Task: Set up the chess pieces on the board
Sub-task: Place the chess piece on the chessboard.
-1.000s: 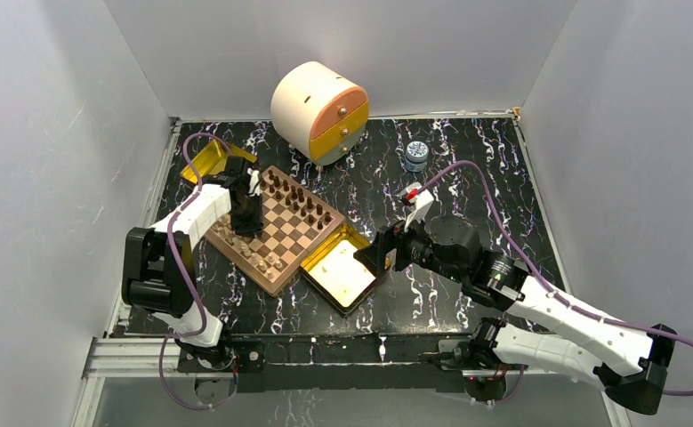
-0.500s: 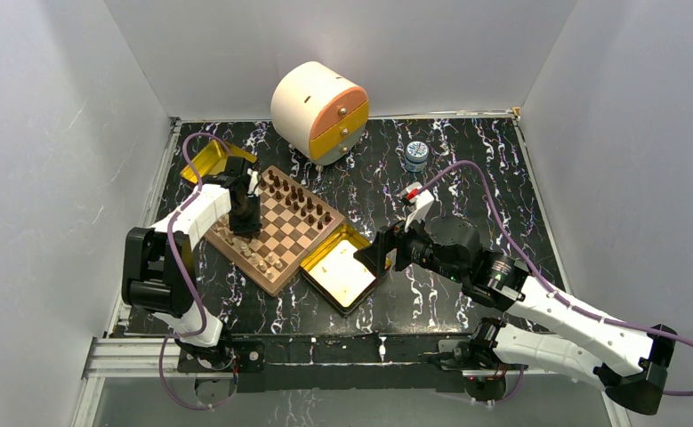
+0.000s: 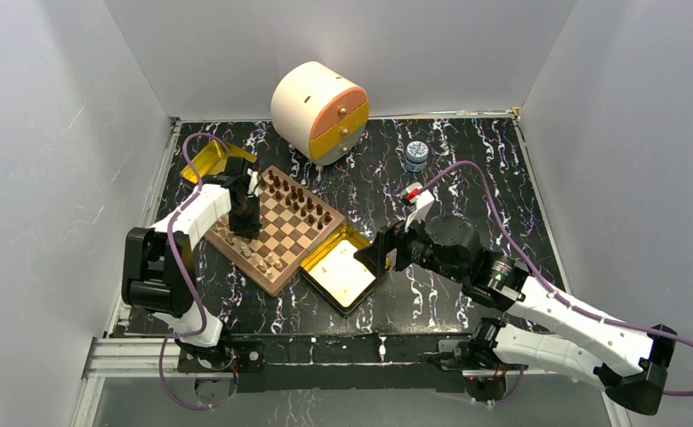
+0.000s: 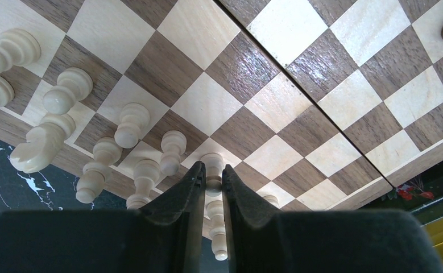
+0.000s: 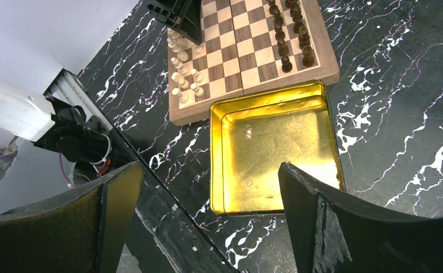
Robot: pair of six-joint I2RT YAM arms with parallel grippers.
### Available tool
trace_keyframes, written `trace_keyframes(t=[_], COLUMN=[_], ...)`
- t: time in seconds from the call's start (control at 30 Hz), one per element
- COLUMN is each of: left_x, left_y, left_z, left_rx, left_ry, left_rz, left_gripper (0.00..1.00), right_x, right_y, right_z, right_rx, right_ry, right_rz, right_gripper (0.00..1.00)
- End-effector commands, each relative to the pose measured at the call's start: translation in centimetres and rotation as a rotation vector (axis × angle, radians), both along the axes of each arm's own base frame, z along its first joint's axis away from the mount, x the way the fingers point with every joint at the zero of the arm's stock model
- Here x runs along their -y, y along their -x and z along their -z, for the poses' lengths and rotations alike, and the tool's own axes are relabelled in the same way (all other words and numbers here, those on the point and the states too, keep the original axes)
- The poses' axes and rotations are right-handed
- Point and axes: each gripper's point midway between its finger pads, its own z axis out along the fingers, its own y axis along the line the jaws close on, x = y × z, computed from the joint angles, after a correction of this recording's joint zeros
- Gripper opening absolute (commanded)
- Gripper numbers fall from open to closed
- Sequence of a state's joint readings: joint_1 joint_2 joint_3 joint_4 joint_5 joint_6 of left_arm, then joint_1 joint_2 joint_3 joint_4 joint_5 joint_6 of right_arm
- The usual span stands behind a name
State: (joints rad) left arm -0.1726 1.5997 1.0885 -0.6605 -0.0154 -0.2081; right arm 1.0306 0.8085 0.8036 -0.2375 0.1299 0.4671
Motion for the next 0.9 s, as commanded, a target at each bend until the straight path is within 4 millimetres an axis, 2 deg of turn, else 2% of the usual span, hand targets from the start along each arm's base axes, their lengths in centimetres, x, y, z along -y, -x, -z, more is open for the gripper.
trace_keyframes(t=[0.0,0.5,0.7,0.87], left_x=[-0.1,-0.2,0.3,0.5], left_y=[0.3,-0.2,-2.3,-4.9], left_z=[-0.4,-1.4,-3.0,-5.5], left_rx=[-0.009,0.014,0.078,0.18], left_ry=[-0.01,-0.016,0.005,0.008], left_rz=[0.008,0.001,-0.009,-0.032], left_gripper=[0.15,0.17,0.21,0.21], right_x=[0.0,-0.1,-0.1,0.0], right_y=[-0.3,-0.3,-0.3,-0.3], right_z=[-1.7,-1.7,-1.7,-1.8], right_rx=[0.036,0.037,0.036,0.041], right_ry=[-0.052,-0.054,-0.05,-0.047], right_rz=[0.014,0.012,0.014,0.015], right_gripper=[0.99,0.99,0.99,0.99])
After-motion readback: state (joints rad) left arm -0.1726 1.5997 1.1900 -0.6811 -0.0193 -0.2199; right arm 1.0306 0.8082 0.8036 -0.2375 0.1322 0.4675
